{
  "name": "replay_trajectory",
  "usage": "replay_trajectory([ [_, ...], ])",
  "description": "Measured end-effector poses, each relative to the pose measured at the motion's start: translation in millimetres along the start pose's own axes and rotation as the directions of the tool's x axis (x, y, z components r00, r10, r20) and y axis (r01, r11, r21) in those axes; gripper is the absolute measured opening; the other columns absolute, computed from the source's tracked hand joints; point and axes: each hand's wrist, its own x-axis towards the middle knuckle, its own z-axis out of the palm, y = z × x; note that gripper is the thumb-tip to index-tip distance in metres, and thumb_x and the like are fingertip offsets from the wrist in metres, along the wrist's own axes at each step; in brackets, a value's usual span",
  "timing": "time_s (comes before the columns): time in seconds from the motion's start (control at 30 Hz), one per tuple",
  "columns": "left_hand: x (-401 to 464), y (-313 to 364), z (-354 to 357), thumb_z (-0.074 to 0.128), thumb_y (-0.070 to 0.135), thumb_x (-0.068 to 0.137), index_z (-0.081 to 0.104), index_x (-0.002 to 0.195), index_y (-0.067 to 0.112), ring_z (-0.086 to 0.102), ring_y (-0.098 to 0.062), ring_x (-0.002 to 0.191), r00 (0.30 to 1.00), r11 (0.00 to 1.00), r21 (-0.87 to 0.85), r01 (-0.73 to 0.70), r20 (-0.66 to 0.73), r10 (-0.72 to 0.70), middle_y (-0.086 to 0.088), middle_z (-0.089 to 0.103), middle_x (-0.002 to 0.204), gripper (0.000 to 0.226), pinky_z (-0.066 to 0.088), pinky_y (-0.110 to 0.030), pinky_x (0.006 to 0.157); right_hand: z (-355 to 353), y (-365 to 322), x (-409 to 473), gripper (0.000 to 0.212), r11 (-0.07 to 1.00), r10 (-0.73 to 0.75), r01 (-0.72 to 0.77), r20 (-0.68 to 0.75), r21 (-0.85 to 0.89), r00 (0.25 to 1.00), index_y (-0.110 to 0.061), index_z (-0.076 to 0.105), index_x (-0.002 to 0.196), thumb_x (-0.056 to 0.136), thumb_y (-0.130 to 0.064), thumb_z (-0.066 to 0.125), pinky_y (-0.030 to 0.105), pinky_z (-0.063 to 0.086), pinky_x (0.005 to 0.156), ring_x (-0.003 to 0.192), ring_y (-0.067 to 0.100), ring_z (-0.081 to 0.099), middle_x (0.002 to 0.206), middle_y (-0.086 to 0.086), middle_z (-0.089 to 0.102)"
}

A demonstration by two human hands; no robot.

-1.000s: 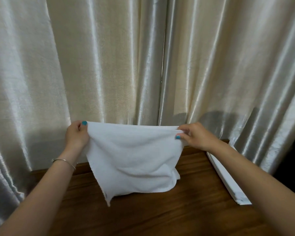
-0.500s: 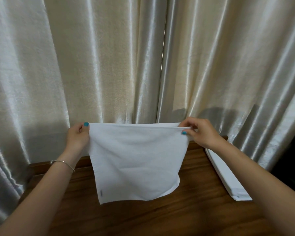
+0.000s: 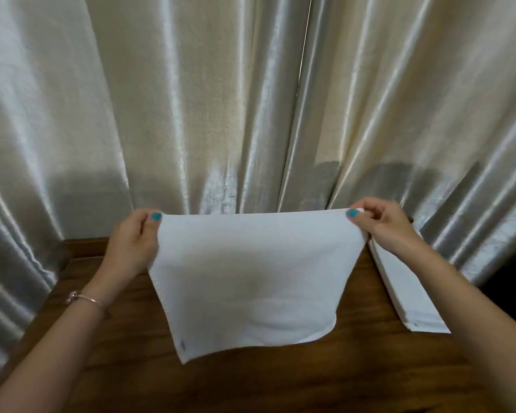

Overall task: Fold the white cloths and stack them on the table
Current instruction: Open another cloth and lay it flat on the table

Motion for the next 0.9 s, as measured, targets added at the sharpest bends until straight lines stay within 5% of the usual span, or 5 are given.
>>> replay_trajectory([
  [0.17,1.7,-28.4,22.8,0.047,0.019,0.097,0.055,0.072,-0.004,0.045,-0.022,0.055,0.965,0.968,-0.062,0.245,0.113,-0.237,-0.017,0.052,0.062,0.035,0.033,-0.027,0.052,4.4,15.8,22.6,0.012,0.991,0.136,-0.136,0.148,-0.015,0.980,-0.007,0.068,0.077,0.086,-0.014,0.069,0.018,0.041,0.054,0.053,0.008,0.053,0.054,0.000,0.057],
  [0.37,8.3,-105.3,106.2,0.043,0.025,0.098,0.061,0.088,0.009,0.059,-0.024,0.077,0.823,0.838,0.342,0.424,0.240,-0.515,-0.013,0.066,0.087,0.027,0.048,-0.035,0.070,81.2,120.2,67.4,0.021,0.774,0.406,-0.239,0.169,-0.587,0.898,-0.030,0.067,0.080,0.087,-0.049,0.060,0.033,0.050,0.078,0.082,0.015,0.062,0.078,-0.008,0.067],
  [0.6,27.5,-147.8,189.7,0.062,0.006,0.088,0.053,0.116,-0.004,0.063,-0.032,0.101,0.714,0.722,0.173,0.670,0.118,-0.690,-0.019,0.062,0.112,0.031,0.057,-0.031,0.080,172.5,198.9,81.7,0.019,0.865,0.437,-0.420,0.003,-0.274,0.899,-0.013,0.064,0.109,0.090,-0.015,0.062,0.032,0.055,0.082,0.085,0.016,0.064,0.101,0.006,0.067],
  [0.73,15.8,-146.2,226.6,0.053,0.018,0.093,0.031,0.143,0.009,0.038,-0.034,0.132,0.910,0.867,0.292,0.404,-0.031,-0.413,-0.013,0.025,0.153,0.056,0.035,-0.048,0.103,170.1,216.4,51.7,0.050,0.925,0.377,-0.376,0.014,-0.060,0.926,-0.022,0.046,0.137,0.090,-0.015,0.062,0.028,0.047,0.093,0.112,0.015,0.053,0.133,-0.001,0.045],
  [0.9,0.7,-88.9,290.1,0.052,0.011,0.092,0.056,0.125,0.018,0.041,-0.030,0.130,0.969,0.954,0.268,-0.132,0.237,0.068,-0.009,0.046,0.141,0.034,0.031,-0.045,0.105,119.8,240.0,-49.2,0.048,0.916,0.071,-0.042,0.057,-0.400,0.996,-0.023,0.062,0.118,0.083,0.009,0.057,0.013,0.045,0.087,0.103,-0.001,0.052,0.120,-0.009,0.053],
])
